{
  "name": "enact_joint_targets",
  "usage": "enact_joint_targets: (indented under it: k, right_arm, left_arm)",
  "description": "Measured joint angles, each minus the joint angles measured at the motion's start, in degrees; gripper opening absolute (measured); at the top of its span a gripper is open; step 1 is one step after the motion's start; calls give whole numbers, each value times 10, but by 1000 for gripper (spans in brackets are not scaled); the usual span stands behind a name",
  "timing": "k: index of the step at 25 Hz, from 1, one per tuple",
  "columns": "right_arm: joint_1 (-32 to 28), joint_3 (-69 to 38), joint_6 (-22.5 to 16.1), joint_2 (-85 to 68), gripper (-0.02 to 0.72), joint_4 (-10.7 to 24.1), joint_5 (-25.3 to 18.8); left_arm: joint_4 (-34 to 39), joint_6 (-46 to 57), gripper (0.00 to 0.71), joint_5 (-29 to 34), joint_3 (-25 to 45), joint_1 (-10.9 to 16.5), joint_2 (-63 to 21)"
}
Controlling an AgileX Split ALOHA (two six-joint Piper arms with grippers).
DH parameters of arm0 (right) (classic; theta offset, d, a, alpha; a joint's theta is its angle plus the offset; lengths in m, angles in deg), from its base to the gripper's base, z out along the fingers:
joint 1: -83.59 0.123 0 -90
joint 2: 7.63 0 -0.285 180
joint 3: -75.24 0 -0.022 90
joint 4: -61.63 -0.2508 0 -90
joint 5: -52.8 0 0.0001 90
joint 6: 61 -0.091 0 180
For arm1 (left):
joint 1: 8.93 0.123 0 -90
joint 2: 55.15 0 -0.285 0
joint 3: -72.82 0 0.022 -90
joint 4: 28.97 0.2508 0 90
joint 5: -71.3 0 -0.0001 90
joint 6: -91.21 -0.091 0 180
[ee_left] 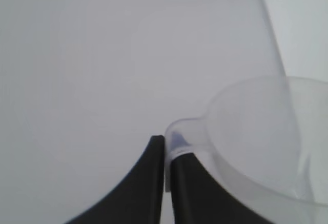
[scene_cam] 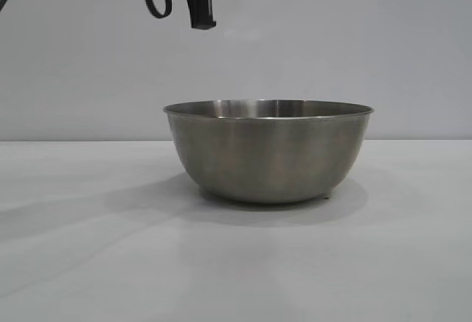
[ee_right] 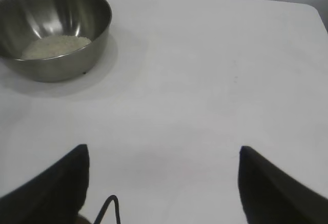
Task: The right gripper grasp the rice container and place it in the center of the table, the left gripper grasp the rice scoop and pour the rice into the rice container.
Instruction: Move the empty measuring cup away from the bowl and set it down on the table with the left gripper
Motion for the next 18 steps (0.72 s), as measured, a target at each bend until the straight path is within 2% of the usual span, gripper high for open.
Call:
enact_joint_targets:
  k: [4, 10, 18]
  right_arm:
    - [0, 0, 0, 0, 566, 0, 0]
    - [0, 0, 0, 0, 566, 0, 0]
    - [0, 0, 0, 0, 566, 0, 0]
  left_arm:
    - [-87, 93, 0, 1, 34, 34, 0]
    - [-138, 206, 0, -6, 103, 62, 0]
    - [-220, 239, 0, -132, 209, 64, 26]
